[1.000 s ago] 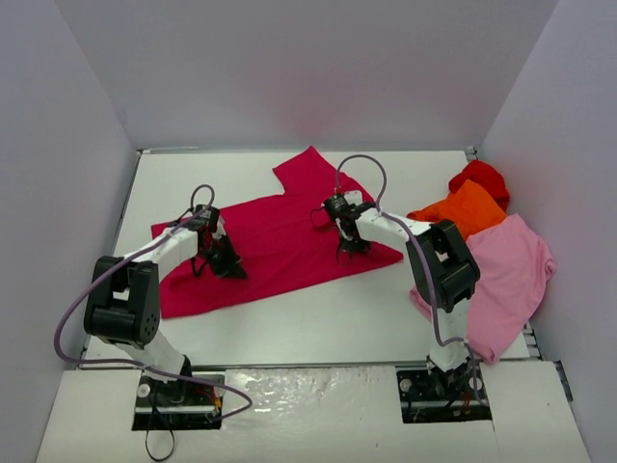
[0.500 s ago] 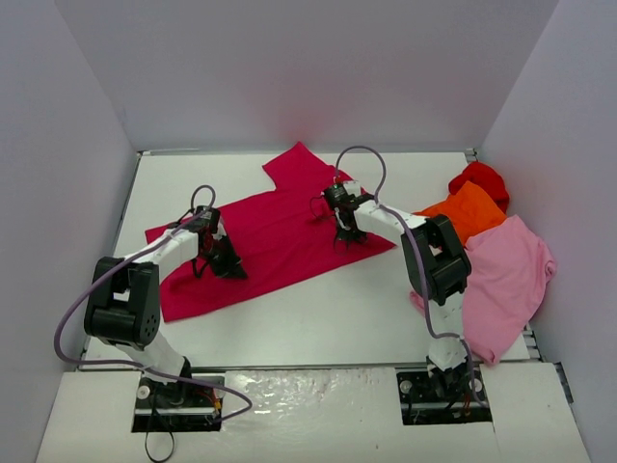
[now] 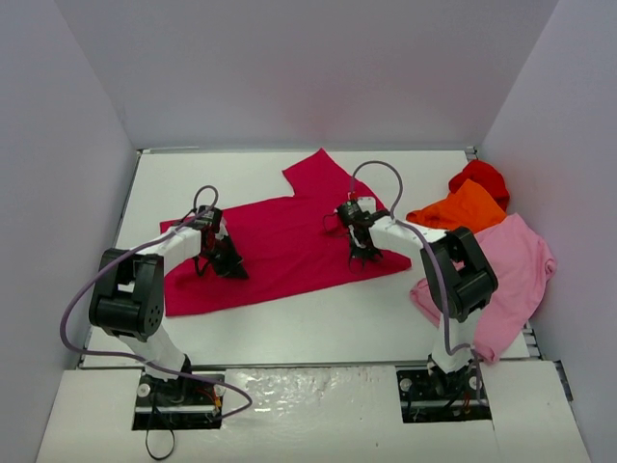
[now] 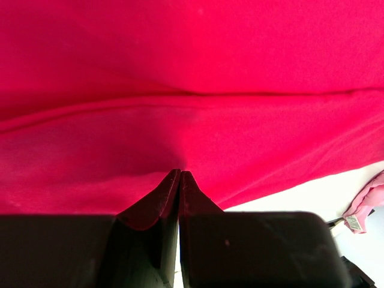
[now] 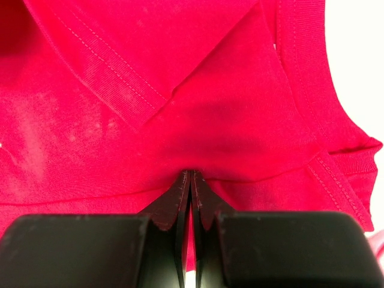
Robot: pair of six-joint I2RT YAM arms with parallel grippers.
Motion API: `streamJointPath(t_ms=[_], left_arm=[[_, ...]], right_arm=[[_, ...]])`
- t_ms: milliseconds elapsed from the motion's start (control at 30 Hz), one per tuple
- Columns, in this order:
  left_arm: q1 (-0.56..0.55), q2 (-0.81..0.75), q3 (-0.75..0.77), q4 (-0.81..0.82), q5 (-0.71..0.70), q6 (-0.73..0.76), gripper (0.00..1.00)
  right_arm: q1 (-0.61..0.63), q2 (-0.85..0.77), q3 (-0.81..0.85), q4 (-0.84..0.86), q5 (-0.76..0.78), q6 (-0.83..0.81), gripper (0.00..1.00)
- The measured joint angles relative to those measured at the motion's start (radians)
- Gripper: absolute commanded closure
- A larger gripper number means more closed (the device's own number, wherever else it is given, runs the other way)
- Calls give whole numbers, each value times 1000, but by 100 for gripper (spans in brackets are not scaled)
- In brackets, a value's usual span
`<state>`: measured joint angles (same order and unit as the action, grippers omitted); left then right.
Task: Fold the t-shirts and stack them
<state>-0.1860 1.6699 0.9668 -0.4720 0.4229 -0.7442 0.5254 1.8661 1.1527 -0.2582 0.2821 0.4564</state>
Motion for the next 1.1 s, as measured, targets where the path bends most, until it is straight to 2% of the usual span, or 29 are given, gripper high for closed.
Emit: streamJointPath(t_ms=[333,433,500,800,1100], left_arm=[[0,-21,0,-6,-1,4,100],[0,-38,0,-4,-1,3,100],[-1,-46,0,-2,-2,3,100],[-62,0,11,-49,-87,9,100],[-100,61,85,-114,-153,13,100]], right_arm=[[25,-104,-117,-24,-1,53,100],[34,-124,-117,-49,6,65,94],[36,-146,-101,-71,15,71,91],[39,-234,76,-86,67,76,92],[39,-174,87,-71,76,67,96]])
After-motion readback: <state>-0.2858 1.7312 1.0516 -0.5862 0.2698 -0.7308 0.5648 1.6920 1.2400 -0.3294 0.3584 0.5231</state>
